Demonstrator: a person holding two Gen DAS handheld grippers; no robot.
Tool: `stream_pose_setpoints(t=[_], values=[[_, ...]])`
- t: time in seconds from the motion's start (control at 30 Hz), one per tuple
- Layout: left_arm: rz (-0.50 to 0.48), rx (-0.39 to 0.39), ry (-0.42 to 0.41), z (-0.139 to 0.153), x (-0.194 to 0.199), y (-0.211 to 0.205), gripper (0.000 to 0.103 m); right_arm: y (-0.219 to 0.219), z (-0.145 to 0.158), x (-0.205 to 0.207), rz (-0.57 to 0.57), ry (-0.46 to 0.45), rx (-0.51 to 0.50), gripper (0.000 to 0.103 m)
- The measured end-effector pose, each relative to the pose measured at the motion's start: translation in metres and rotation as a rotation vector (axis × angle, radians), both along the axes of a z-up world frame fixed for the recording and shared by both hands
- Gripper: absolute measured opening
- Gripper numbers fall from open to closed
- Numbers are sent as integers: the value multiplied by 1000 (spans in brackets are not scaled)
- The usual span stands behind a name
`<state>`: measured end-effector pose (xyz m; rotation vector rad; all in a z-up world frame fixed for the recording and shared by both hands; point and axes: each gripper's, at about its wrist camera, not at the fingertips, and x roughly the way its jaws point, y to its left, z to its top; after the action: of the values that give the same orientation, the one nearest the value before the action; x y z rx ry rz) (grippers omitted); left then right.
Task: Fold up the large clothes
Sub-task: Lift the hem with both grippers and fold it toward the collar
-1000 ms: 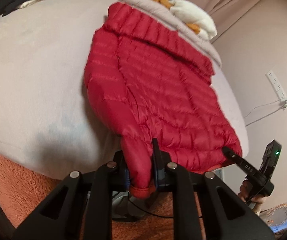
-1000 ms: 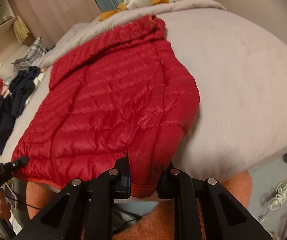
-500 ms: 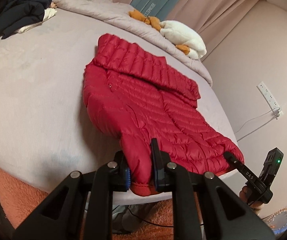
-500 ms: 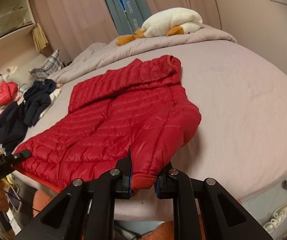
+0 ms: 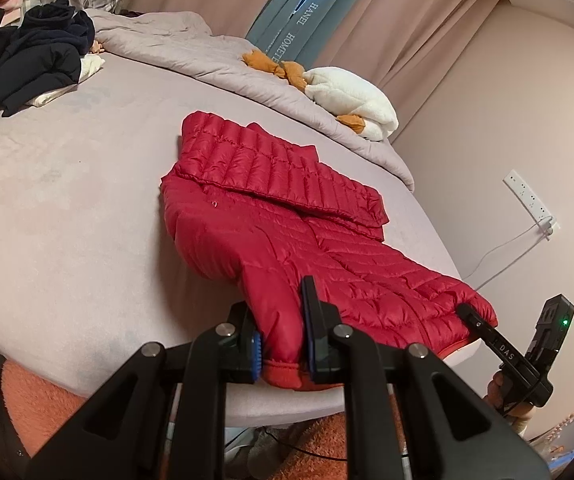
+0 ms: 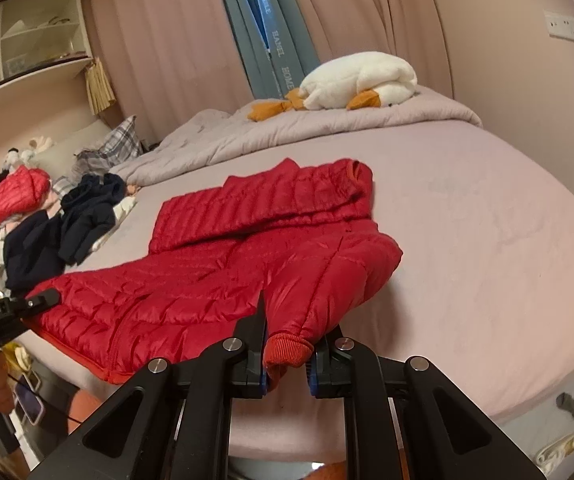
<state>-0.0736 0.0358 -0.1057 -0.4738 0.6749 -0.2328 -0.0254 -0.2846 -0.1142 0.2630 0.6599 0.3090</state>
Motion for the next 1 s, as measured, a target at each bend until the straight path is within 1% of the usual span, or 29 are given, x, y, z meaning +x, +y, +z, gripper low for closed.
stream_pose_setpoints(t=[0.2,0.43,0.6,0.73,0.87,1.0], values=[[-4,14,-27,13,-4,1,15,-1,10,-3,10,-13,-3,15],[-14,30,-62,33,-9,8,15,-1,34,-13,20,-85,-31,14],[-15,29,-79,41,-18,13,15,1,44,-18,35,-107,-21,14],[-7,7,-73,42,-19,19,15,5,51,-21,44,-129,-61,14],[-6,6,-87,46,-25,18,15,-2,55,-22,57,-132,-21,14],[-14,12,-109,52,-32,17,15,-4,60,-26,52,-147,-22,14]])
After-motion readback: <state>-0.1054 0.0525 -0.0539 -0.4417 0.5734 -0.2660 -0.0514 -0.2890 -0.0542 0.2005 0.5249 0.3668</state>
